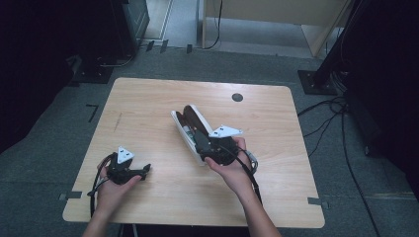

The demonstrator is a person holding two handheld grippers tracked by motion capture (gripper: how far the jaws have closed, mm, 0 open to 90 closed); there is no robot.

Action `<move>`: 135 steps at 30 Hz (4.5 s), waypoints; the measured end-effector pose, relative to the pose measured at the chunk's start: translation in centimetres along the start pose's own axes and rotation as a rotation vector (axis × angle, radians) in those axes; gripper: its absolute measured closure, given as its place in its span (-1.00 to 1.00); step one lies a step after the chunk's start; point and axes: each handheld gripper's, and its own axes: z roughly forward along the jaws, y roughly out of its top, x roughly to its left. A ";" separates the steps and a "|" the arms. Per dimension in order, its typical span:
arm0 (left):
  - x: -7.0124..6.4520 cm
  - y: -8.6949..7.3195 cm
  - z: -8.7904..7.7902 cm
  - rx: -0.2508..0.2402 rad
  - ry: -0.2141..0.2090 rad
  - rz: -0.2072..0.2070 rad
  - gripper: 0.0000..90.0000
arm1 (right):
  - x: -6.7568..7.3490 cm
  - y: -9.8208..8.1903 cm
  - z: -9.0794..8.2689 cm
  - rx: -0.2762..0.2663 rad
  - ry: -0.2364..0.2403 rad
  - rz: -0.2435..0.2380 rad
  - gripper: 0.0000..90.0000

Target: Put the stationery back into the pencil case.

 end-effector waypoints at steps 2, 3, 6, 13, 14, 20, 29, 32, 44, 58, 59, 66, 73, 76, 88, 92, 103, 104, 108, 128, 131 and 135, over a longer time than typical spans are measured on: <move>0.0 0.0 0.0 0.000 0.000 0.000 -0.66 | 0.0 -0.1 0.0 0.006 0.004 0.000 -0.08; 0.0 0.0 0.0 0.000 0.000 0.000 -0.66 | 0.0 -0.2 -0.1 0.010 0.006 -0.004 -0.08; 0.0 0.0 0.0 0.000 0.000 -0.001 -0.66 | 0.0 -0.6 0.0 0.018 0.011 -0.012 -0.08; 0.0 0.0 0.0 0.001 -0.001 0.000 -0.66 | -0.1 -1.2 0.0 0.037 0.012 -0.019 -0.08; 0.0 0.0 0.0 0.001 -0.001 0.000 -0.66 | -0.1 -1.2 0.0 0.046 0.018 -0.019 -0.08; 0.0 0.0 0.0 -0.001 -0.001 -0.002 -0.66 | 0.3 -1.7 0.3 0.083 0.000 -0.067 -0.08; 0.0 0.0 0.0 0.000 -0.001 -0.001 -0.66 | 0.6 -1.9 0.6 0.103 -0.014 -0.116 -0.08; 0.0 0.0 0.0 0.000 -0.001 -0.001 -0.66 | 0.7 -2.0 0.7 0.119 -0.012 -0.141 -0.09; 0.0 0.0 0.0 -0.001 0.000 -0.002 -0.66 | 1.0 -2.0 0.2 0.078 -0.016 -0.171 0.02; 0.0 0.0 0.0 0.001 -0.001 0.001 -0.66 | 0.6 -3.4 -3.4 -0.041 -0.041 -0.072 0.29; 0.0 0.0 0.0 0.001 0.000 0.000 -0.66 | 0.6 -3.6 -3.4 -0.044 -0.039 -0.070 0.39; 0.0 0.0 0.0 0.001 0.000 0.001 -0.66 | 0.9 -4.3 -2.1 0.004 -0.019 -0.076 0.87; 0.0 0.0 0.0 0.001 -0.001 0.000 -0.66 | 0.9 -4.4 0.3 0.021 -0.038 -0.062 0.89; 0.0 0.0 0.0 0.001 -0.001 0.001 -0.66 | 0.9 -4.3 1.1 0.032 -0.055 -0.062 0.89; 0.0 0.0 0.0 0.001 -0.001 0.000 -0.66 | 1.0 -3.5 0.8 -0.014 -0.064 -0.062 0.89; 0.0 0.0 0.0 0.002 -0.001 0.001 -0.66 | 0.9 -3.1 -0.7 -0.061 -0.050 -0.056 0.86; 0.0 0.0 0.0 0.003 0.002 -0.001 -0.66 | -0.1 -3.0 -4.3 -0.133 -0.024 -0.043 0.04; 0.0 0.0 0.0 0.003 0.002 -0.001 -0.66 | -0.3 -3.0 -4.5 -0.130 -0.034 -0.037 -0.07; 0.0 0.0 0.0 0.002 0.003 0.000 -0.66 | -1.1 -3.2 -5.1 -0.109 -0.043 -0.013 -0.56; 0.1 0.0 0.0 0.003 0.005 0.000 -0.66 | -5.7 -8.5 -7.0 -0.039 -0.202 0.111 -1.00; 0.1 0.0 0.0 0.003 0.006 0.000 -0.66 | -6.6 -9.5 -7.2 -0.023 -0.221 0.133 -1.00; 0.1 0.0 0.0 0.003 0.008 -0.002 -0.66 | -7.7 -10.7 -7.6 -0.011 -0.245 0.151 -1.00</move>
